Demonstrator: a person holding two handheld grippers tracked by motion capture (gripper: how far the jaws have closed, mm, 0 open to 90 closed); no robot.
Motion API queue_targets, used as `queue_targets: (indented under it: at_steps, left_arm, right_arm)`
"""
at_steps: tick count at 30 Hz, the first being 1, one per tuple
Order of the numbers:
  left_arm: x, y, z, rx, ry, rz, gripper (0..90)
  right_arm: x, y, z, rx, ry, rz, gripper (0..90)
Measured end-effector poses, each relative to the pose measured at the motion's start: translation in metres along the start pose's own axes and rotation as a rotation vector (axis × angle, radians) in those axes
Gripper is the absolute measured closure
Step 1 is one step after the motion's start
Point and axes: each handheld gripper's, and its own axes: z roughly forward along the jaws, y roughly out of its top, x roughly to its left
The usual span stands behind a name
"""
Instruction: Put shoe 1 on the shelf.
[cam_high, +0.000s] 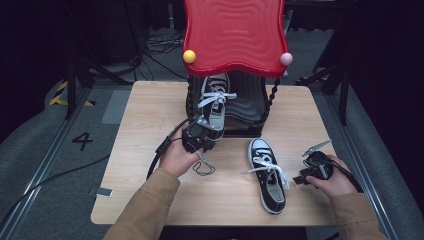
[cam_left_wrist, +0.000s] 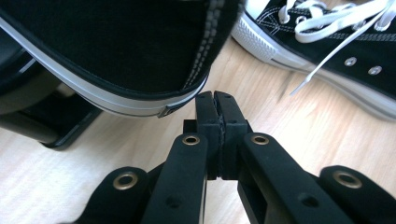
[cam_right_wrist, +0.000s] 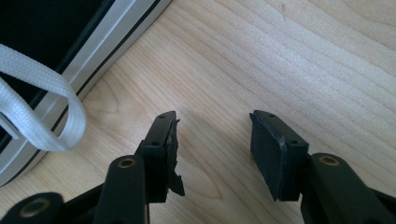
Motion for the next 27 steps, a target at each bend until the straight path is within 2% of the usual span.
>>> queue_targets:
  at_steps: [6,8,12,16,18,21,22,24,25,26,27]
  left_arm:
    - [-0.002,0.004,0.001,-0.008,0.015,-0.017,90.0]
    - [-0.004,0.008,0.004,-0.012,0.013,-0.043,90.0]
    - [-0.006,0.018,0.011,-0.051,0.047,-0.052,90.0]
    - [-0.002,0.024,0.017,-0.081,0.033,-0.083,90.0]
    - [-0.002,0.029,0.019,-0.086,0.048,-0.082,90.0]
    - [0.0,0.037,0.021,-0.093,0.062,-0.107,90.0]
    - [-0.001,0.04,0.023,-0.096,0.07,-0.103,90.0]
    - [-0.001,0.046,0.024,-0.095,0.142,-0.095,90.0]
    - [0.0,0.048,0.023,-0.1,0.162,-0.1,90.0]
    - [0.003,0.05,0.021,-0.114,0.151,-0.118,90.0]
    - [0.007,0.051,0.02,-0.124,0.117,-0.133,90.0]
  right_arm:
    - [0.0,0.0,0.0,-0.002,0.001,0.0,52.3]
    - [0.0,0.001,0.0,0.0,-0.001,0.004,52.3]
    - [0.002,0.003,0.001,-0.001,-0.003,-0.008,51.7]
    - [0.001,0.003,0.001,0.0,-0.003,-0.007,52.4]
    - [0.0,0.003,0.001,-0.004,-0.001,-0.004,52.6]
    - [0.001,0.003,0.001,-0.006,-0.002,-0.007,52.6]
    - [0.001,0.003,0.001,-0.006,-0.001,-0.006,52.6]
    - [0.0,0.002,0.001,-0.007,0.001,-0.006,52.7]
    - [0.0,0.002,0.001,-0.007,0.003,-0.005,52.6]
    - [0.001,0.002,0.001,-0.008,0.003,-0.004,52.6]
    - [0.001,0.002,0.001,-0.008,0.001,-0.006,52.6]
